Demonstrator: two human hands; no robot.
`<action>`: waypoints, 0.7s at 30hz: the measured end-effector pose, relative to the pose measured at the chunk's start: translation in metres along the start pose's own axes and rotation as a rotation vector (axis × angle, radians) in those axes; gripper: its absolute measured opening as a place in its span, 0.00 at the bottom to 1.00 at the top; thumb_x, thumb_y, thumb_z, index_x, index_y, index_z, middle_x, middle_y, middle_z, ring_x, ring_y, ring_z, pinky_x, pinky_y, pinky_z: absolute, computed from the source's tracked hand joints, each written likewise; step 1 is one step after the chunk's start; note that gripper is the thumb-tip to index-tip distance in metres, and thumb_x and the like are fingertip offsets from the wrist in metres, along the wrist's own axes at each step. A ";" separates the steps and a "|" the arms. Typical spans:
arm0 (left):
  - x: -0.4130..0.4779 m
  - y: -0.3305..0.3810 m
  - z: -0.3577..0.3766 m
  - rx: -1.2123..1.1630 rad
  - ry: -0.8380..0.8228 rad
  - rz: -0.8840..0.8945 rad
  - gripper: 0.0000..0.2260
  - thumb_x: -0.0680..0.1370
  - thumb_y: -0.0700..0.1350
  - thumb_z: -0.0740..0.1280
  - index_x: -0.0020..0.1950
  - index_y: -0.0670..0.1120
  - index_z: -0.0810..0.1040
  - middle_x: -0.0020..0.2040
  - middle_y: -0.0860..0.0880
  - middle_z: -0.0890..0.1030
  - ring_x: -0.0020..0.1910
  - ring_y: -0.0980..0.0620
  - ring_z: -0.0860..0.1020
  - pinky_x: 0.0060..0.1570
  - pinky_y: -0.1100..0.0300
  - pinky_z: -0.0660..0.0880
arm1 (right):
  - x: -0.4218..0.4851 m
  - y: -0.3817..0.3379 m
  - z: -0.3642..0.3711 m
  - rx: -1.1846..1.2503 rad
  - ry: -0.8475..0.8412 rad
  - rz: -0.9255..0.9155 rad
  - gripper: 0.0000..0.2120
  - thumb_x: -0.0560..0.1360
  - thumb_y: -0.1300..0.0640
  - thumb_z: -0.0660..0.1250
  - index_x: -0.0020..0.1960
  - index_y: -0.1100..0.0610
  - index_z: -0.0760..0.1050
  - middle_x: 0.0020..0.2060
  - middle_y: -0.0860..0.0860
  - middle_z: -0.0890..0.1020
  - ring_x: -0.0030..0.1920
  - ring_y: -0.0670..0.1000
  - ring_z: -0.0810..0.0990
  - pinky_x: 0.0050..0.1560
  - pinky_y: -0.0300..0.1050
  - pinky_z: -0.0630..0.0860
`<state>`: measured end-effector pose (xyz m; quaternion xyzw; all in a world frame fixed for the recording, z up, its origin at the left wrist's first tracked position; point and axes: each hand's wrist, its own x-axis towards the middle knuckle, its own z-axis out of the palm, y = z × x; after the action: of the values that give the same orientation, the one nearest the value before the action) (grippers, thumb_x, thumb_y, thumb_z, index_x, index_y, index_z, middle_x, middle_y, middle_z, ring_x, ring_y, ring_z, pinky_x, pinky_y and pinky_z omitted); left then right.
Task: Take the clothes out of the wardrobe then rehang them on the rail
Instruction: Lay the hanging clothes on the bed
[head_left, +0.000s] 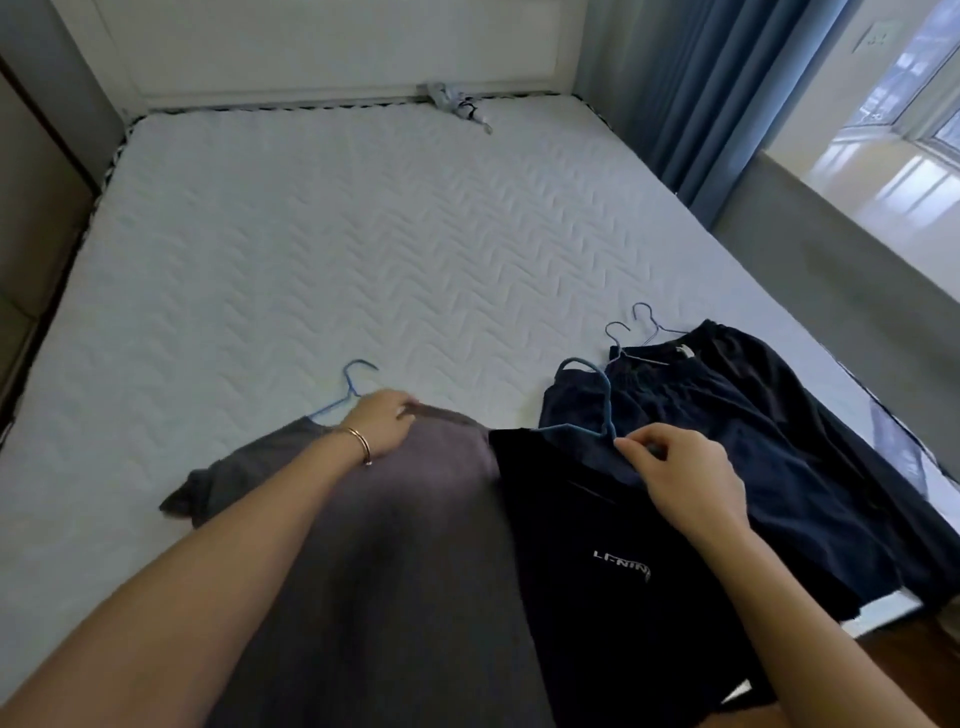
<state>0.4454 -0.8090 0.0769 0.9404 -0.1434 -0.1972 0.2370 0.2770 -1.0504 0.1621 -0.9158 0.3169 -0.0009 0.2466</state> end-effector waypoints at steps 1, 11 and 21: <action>-0.014 0.004 0.016 -0.002 -0.062 0.046 0.16 0.77 0.41 0.62 0.65 0.41 0.72 0.67 0.42 0.74 0.67 0.46 0.71 0.65 0.61 0.63 | 0.000 0.000 -0.001 -0.001 -0.010 -0.012 0.08 0.75 0.45 0.64 0.46 0.46 0.80 0.38 0.43 0.78 0.42 0.49 0.76 0.41 0.43 0.69; -0.087 0.107 0.063 -0.069 -0.010 0.389 0.23 0.79 0.48 0.60 0.72 0.44 0.62 0.70 0.45 0.68 0.69 0.48 0.66 0.67 0.61 0.59 | -0.022 0.020 -0.047 0.025 -0.097 -0.168 0.07 0.74 0.43 0.64 0.40 0.43 0.77 0.31 0.43 0.78 0.34 0.43 0.73 0.32 0.40 0.63; -0.181 0.219 0.100 -0.129 0.302 0.503 0.13 0.79 0.48 0.58 0.45 0.40 0.76 0.38 0.49 0.73 0.38 0.53 0.70 0.38 0.65 0.62 | -0.062 0.152 -0.141 0.328 -0.087 -0.396 0.06 0.71 0.54 0.70 0.36 0.46 0.79 0.27 0.41 0.81 0.32 0.39 0.77 0.34 0.26 0.70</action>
<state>0.2032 -0.9679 0.1605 0.8770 -0.3222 0.0011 0.3565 0.1165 -1.1812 0.2268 -0.9070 0.1160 -0.0612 0.4001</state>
